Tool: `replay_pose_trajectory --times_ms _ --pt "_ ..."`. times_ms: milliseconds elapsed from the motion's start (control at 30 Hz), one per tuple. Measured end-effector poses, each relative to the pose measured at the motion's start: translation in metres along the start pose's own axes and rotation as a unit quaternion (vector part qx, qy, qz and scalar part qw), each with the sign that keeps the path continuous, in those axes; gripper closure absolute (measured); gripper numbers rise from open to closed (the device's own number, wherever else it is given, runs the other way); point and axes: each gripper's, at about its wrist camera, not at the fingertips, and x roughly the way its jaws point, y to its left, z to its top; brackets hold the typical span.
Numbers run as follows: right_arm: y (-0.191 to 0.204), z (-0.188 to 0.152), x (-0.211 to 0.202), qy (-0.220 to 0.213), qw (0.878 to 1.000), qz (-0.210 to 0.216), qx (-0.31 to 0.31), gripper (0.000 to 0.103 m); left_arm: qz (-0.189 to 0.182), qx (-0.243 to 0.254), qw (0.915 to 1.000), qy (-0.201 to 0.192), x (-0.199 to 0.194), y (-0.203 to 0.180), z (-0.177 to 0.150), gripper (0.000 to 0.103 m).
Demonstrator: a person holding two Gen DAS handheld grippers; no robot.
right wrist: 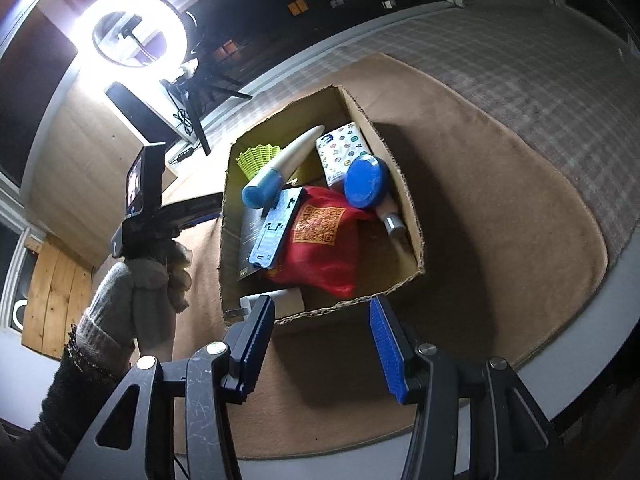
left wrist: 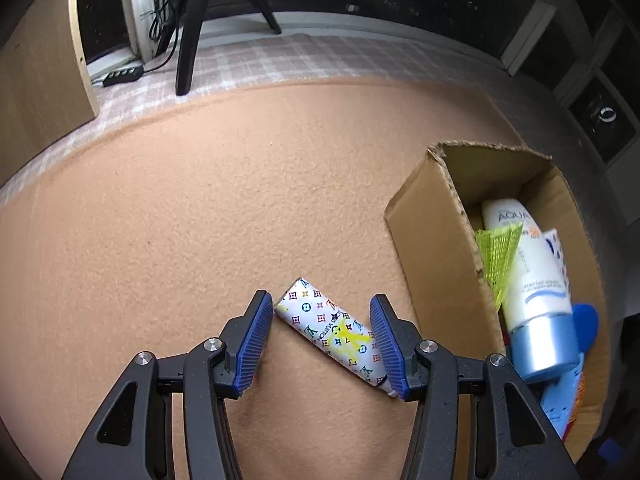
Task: Organize objects
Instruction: 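Close the left tool on the patterned white lighter and lift it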
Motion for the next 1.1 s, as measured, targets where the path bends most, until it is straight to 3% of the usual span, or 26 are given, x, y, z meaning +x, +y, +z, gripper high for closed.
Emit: replay_pose_trajectory --times_ms 367,667,733,833,1100 --pt "0.013 0.0 0.01 0.008 1.0 0.011 -0.008 0.057 0.009 0.092 0.9956 -0.012 -0.017 -0.008 -0.047 0.049" --pt "0.027 -0.003 0.01 0.008 1.0 0.018 -0.02 0.057 -0.006 0.141 0.9898 -0.014 -0.043 0.002 -0.097 0.049" --pt "0.03 -0.003 0.011 0.009 1.0 0.019 -0.022 0.057 -0.01 0.137 0.9905 -0.011 -0.047 0.006 -0.102 0.045" --pt "0.034 -0.005 0.011 0.009 0.999 0.022 -0.027 0.057 -0.025 0.093 0.9954 -0.008 -0.057 0.018 -0.107 0.042" --pt "0.045 -0.009 0.012 0.01 0.999 0.019 -0.05 0.057 -0.016 0.079 0.9967 -0.006 -0.056 0.015 -0.113 0.042"
